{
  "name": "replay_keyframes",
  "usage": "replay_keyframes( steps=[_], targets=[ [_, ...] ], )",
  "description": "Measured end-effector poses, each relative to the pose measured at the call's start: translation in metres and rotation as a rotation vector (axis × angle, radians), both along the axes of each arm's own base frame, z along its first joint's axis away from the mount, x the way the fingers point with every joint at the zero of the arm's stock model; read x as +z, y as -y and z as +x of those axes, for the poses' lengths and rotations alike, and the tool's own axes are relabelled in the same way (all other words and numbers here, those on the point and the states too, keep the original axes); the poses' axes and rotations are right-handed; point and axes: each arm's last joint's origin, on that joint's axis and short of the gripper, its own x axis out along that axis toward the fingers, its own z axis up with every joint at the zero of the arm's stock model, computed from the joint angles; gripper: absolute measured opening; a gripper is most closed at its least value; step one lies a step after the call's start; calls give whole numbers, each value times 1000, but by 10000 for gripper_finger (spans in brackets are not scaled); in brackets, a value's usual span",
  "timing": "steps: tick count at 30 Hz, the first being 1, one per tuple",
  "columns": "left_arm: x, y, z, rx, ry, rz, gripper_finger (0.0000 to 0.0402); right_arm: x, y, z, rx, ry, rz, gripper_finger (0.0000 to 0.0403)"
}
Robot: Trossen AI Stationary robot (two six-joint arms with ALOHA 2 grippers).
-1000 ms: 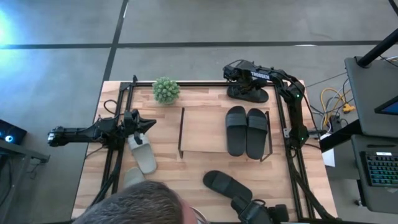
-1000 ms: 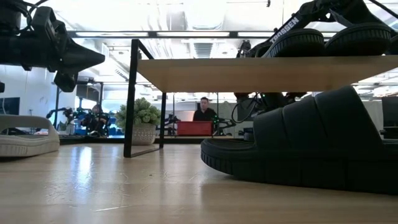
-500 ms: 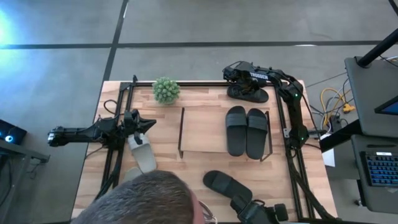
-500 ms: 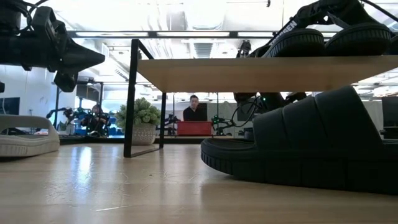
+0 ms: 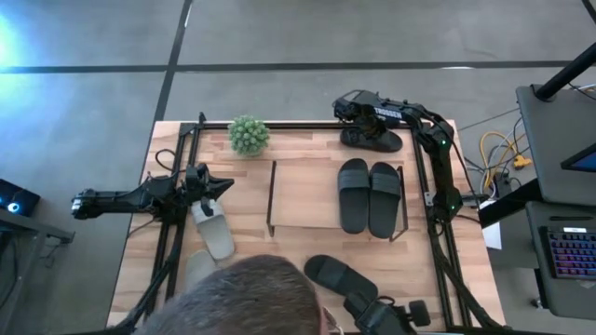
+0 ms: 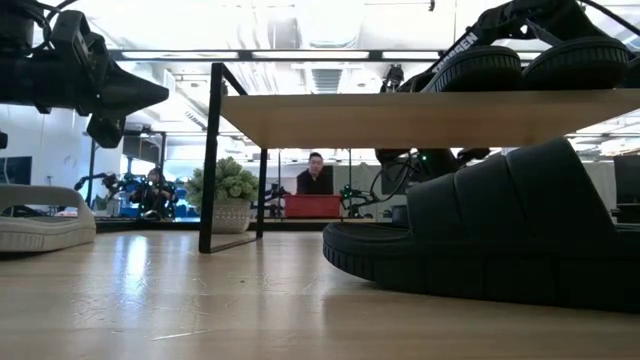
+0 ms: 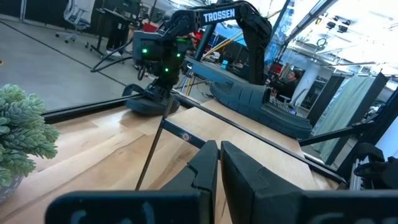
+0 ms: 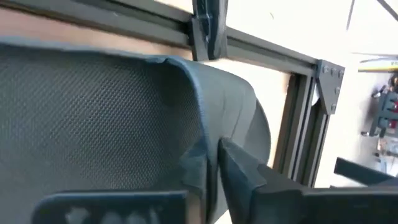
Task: Pick and place slides into the shelf
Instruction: Put the black slipper on the shelf
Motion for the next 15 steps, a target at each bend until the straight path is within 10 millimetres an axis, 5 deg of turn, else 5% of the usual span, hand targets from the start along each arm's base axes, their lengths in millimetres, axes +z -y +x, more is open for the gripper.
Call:
replay_keyframes(
  steps=[9,15],
  targets=[
    [0,0,0,0,0,0,6,2,4,7,79,62,23,10],
    [0,0,0,0,0,0,6,21,6,20,159,126,-37,10]
  ],
)
